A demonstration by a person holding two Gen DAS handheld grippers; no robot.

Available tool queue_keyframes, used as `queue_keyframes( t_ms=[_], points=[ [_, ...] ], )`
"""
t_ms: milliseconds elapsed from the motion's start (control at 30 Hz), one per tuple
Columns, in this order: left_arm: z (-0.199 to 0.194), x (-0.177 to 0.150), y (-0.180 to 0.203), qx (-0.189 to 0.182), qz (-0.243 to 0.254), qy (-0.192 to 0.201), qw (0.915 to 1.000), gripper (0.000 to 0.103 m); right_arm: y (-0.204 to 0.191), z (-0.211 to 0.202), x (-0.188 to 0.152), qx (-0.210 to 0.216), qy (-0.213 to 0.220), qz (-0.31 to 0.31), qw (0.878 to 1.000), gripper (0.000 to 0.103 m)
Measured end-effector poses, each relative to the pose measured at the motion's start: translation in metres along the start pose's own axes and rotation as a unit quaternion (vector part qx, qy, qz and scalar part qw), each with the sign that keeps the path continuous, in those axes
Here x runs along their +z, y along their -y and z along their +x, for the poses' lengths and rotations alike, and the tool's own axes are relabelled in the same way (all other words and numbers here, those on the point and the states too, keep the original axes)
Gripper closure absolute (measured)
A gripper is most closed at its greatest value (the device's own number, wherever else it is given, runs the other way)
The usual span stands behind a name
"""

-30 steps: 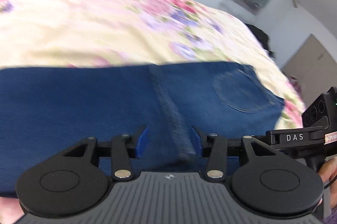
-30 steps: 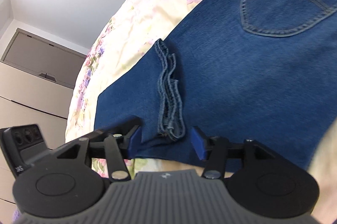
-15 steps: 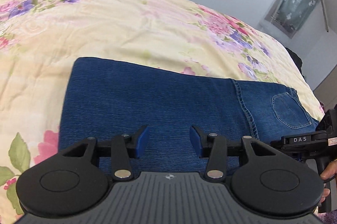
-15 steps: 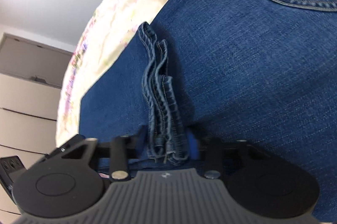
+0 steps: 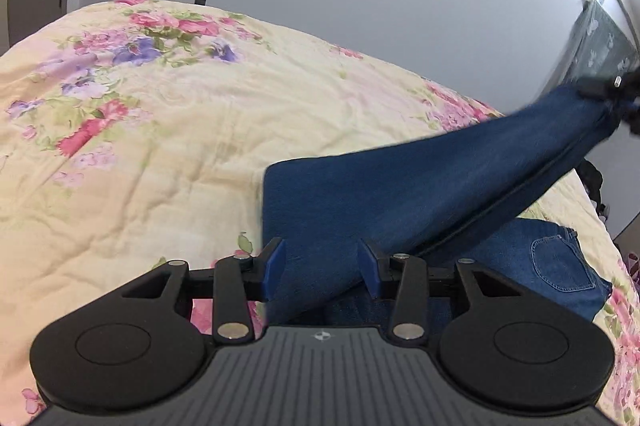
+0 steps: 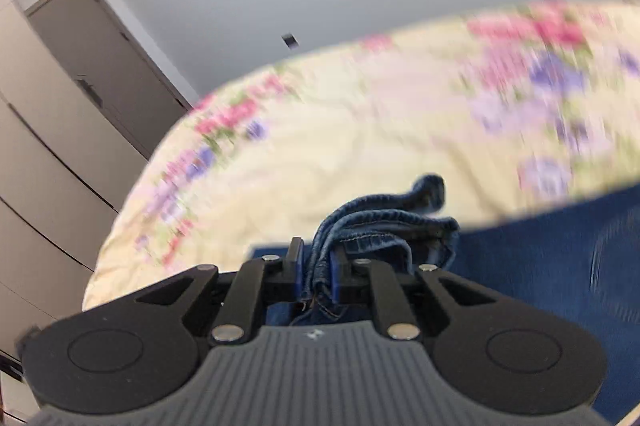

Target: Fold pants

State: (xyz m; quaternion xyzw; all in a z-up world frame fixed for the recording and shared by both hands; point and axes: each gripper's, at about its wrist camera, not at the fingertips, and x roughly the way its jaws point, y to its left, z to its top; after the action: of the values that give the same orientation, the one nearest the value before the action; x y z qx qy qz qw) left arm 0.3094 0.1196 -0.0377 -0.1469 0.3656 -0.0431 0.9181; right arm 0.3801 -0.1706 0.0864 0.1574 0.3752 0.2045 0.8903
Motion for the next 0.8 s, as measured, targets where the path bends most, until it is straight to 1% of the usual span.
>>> queue_keyframes(
  t_ms=[100,200,267,367,400,467,567,633,667,700,733,767,800],
  points=[
    [-0.008,0.003,-0.001,-0.001,-0.01,0.006,0.9999,0.054,-0.035,-0.039,0.044,-0.016,0.048,-0.046,0.998,0.095],
    [-0.007,0.004,0.006,-0.01,-0.016,0.009,0.9998,0.054,-0.042,-0.089,0.085,-0.047,0.096,-0.077,0.991,0.096],
    [0.001,0.004,0.014,-0.018,-0.015,0.005,0.9997,0.054,-0.034,-0.128,0.103,-0.071,0.124,-0.095,0.985,0.096],
    [0.019,0.001,0.033,-0.029,-0.006,-0.008,0.9995,0.054,0.005,-0.171,0.121,-0.114,0.149,-0.102,0.977,0.096],
    [0.027,-0.001,0.04,-0.033,-0.003,-0.013,0.9994,0.054,0.027,-0.181,0.124,-0.127,0.147,-0.097,0.976,0.096],
    [0.043,-0.006,0.054,-0.043,0.003,-0.027,0.9987,0.055,0.077,-0.188,0.122,-0.151,0.134,-0.074,0.977,0.096],
    [0.067,-0.019,0.08,-0.058,0.02,-0.05,0.9969,0.055,0.18,-0.174,0.096,-0.186,0.097,-0.023,0.977,0.096],
    [0.084,-0.027,0.096,-0.06,0.036,-0.065,0.9954,0.055,0.263,-0.148,0.06,-0.214,0.059,0.031,0.975,0.096],
    [0.093,-0.031,0.104,-0.062,0.044,-0.074,0.9944,0.056,0.302,-0.133,0.037,-0.227,0.037,0.061,0.971,0.096],
    [0.101,-0.034,0.111,-0.061,0.052,-0.081,0.9935,0.056,0.338,-0.117,0.014,-0.24,0.012,0.092,0.966,0.096],
    [0.109,-0.038,0.118,-0.061,0.058,-0.087,0.9927,0.057,0.368,-0.104,-0.008,-0.259,-0.007,0.118,0.959,0.096],
    [0.118,-0.041,0.125,-0.059,0.066,-0.093,0.9917,0.057,0.393,-0.093,-0.029,-0.274,-0.021,0.141,0.951,0.096],
    [0.125,-0.043,0.13,-0.057,0.073,-0.097,0.991,0.058,0.418,-0.084,-0.051,-0.277,-0.027,0.169,0.945,0.096]
  ],
)
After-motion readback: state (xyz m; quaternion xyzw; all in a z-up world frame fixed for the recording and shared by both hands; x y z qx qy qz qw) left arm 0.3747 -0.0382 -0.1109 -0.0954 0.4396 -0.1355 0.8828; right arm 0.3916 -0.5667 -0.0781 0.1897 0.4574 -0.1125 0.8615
